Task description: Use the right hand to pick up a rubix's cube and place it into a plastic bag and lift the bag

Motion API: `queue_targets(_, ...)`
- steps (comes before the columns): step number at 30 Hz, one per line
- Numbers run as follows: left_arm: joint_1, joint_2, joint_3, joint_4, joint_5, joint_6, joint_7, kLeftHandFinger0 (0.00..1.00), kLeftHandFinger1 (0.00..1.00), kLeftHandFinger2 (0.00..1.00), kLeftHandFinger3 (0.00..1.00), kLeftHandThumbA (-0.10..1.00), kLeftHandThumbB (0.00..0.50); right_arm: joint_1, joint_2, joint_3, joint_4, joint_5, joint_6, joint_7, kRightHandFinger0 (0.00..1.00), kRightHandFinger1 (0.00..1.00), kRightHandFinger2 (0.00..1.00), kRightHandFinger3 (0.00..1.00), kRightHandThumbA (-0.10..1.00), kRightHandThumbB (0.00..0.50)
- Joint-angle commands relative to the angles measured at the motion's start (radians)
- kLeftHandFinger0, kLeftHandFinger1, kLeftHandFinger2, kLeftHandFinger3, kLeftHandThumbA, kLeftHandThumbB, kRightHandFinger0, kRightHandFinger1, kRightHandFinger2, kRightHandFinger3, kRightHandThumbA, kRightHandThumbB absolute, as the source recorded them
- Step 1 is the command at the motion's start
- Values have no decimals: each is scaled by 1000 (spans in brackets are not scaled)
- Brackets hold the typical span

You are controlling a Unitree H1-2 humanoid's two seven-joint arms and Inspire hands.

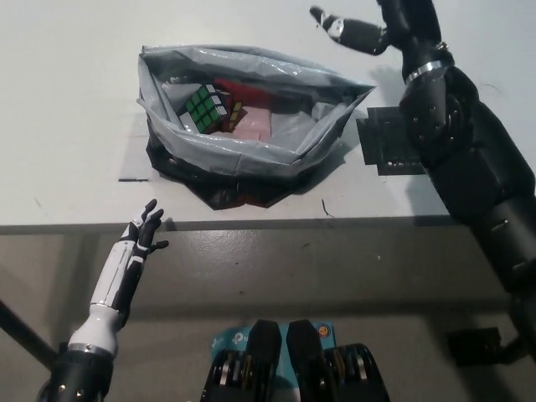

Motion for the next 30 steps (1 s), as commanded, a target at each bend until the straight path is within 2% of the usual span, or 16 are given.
queue_targets(1,-20,12,-1,-28,1,-6,-3,862,1000,1000,1000,1000,113,-97,-6,21,47,0,53,117,1000,1000,1000,1000,782,500)
queue_targets(4,-23,11,1,-31,-6,-4,-6,875,1000,1000,1000,1000,105,-113,9,39,103,7,77,179,1000,1000,1000,1000,726,500)
queue_targets(14,-20,14,-1,-32,1,-1,-6,886,1000,1000,1000,1000,116,-130,34,80,223,9,46,247,1000,1000,1000,1000,745,500)
queue_targets(19,-20,12,-1,-32,4,-5,-2,882,1000,1000,1000,1000,104,-147,47,106,293,2,50,278,1000,1000,1000,1000,740,500)
queue_targets(23,-25,12,1,-28,-2,-5,-4,880,1000,1000,1000,1000,101,-155,52,109,327,10,55,287,1000,1000,1000,1000,657,500)
queue_targets(29,-18,11,-2,-34,3,-6,-4,881,1000,1000,1000,1000,93,-160,57,134,418,-18,59,246,1000,1000,1000,1000,689,500)
queue_targets(30,-18,11,-2,-34,4,-8,-3,876,1000,1000,1000,1000,90,-162,57,140,433,-25,59,232,1000,1000,1000,1000,647,500)
